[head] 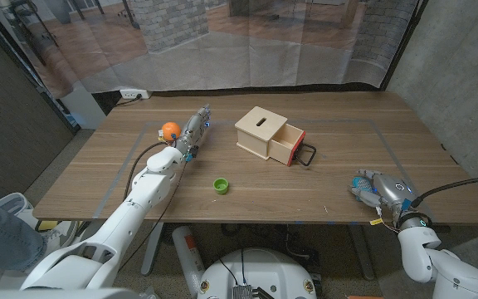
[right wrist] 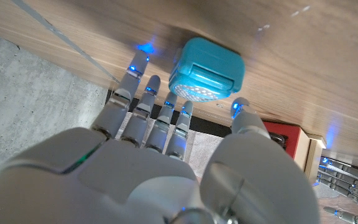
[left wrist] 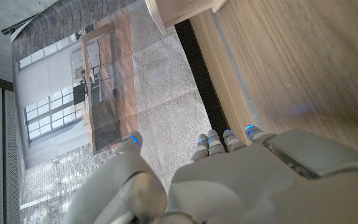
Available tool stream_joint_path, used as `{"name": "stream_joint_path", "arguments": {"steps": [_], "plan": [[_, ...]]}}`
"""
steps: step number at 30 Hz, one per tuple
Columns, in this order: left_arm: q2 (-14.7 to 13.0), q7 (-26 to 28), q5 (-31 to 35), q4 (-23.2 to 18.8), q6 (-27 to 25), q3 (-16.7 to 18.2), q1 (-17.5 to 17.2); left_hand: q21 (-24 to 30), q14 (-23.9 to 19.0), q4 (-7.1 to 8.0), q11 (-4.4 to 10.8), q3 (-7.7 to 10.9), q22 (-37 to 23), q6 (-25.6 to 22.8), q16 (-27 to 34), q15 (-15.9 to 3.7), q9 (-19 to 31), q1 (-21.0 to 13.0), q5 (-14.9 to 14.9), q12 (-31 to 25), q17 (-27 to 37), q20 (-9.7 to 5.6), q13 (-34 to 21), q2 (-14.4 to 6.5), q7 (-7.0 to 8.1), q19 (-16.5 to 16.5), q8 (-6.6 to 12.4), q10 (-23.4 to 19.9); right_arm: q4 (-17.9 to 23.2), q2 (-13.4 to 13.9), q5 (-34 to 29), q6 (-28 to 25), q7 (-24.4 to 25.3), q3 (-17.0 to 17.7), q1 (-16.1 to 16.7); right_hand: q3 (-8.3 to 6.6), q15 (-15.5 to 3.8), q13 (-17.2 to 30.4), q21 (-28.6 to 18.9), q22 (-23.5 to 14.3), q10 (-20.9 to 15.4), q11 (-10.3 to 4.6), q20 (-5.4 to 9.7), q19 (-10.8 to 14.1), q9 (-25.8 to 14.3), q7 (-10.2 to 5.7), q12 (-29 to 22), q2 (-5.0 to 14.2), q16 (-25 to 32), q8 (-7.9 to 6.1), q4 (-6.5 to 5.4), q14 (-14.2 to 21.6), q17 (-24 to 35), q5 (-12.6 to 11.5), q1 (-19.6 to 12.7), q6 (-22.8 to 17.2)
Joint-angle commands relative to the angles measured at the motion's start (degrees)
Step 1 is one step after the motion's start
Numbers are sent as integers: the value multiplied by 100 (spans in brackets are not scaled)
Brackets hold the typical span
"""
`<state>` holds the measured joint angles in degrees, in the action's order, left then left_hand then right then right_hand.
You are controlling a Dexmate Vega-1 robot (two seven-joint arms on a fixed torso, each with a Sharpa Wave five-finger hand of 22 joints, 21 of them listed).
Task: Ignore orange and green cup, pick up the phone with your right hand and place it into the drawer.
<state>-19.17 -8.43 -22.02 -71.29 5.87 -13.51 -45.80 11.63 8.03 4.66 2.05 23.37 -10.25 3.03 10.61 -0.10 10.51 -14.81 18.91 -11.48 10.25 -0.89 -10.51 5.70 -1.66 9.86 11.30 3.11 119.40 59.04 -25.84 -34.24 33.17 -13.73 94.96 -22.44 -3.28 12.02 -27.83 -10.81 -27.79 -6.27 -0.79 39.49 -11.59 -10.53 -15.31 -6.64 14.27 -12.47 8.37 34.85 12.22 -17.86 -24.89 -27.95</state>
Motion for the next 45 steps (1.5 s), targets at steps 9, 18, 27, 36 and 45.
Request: {"name": "stream_joint_path", "arguments": {"steps": [9, 18, 27, 36, 45], "plan": [[110, -153, 64, 408, 62, -57, 227, 1, 23, -10, 4, -36, -35, -42, 18, 24, 31, -3, 32, -30, 34, 45, -34, -69, 20, 219, 27, 5, -5, 204, -7, -253, 121, -398, -266, -291, -528, 77, -61, -71, -257, -100, 269, 143, -18, -81, -180, 301, 139, -105, 59, 318, 170, -93, -524, -305], [134, -197, 41, 541, 85, -13, 249, 2, 25, -10, 15, -44, -35, -48, 18, 33, 31, -7, 33, -30, 34, 53, -34, -75, 28, 221, 27, 7, -21, 280, -81, -279, 154, -535, -441, -592, -724, 115, -163, -117, -653, -275, 505, 287, -7, -154, -383, 596, 253, -224, 145, 676, 299, 23, -1224, -820], [168, -239, 38, 687, 103, 15, 279, 0, 28, -10, 34, -54, -35, -46, 19, 26, 32, -10, 33, -25, 35, 68, -35, -82, 28, 229, 24, 20, -79, 295, -284, -380, 190, -757, -680, -678, -952, 127, -434, -212, -961, -371, 919, 601, -3, -185, -536, 857, 568, -241, 186, 1259, 552, 256, -1926, -1090], [185, -268, 43, 756, 118, 43, 297, 0, 32, -10, 6, -62, -36, -37, 18, 21, 32, -13, 33, -27, 35, 75, -35, -86, 26, 234, 20, 16, -104, 279, -298, -368, 193, -834, -825, -703, -983, 135, -695, -407, -1092, -432, 1122, 651, -6, -188, -593, 950, 659, -212, 177, 1478, 692, 419, -2354, -1183], [198, -307, 52, 815, 146, 57, 336, 1, 42, -10, 16, -72, -36, -42, 15, 26, 32, -15, 33, -25, 35, 77, -36, -89, 25, 235, 20, 22, 17, 342, -243, -462, 184, -755, -783, -683, -975, 138, -752, -439, -1097, -392, 1137, 630, -7, -188, -585, 943, 664, -196, 149, 1497, 723, 475, -2416, -1201]]}}
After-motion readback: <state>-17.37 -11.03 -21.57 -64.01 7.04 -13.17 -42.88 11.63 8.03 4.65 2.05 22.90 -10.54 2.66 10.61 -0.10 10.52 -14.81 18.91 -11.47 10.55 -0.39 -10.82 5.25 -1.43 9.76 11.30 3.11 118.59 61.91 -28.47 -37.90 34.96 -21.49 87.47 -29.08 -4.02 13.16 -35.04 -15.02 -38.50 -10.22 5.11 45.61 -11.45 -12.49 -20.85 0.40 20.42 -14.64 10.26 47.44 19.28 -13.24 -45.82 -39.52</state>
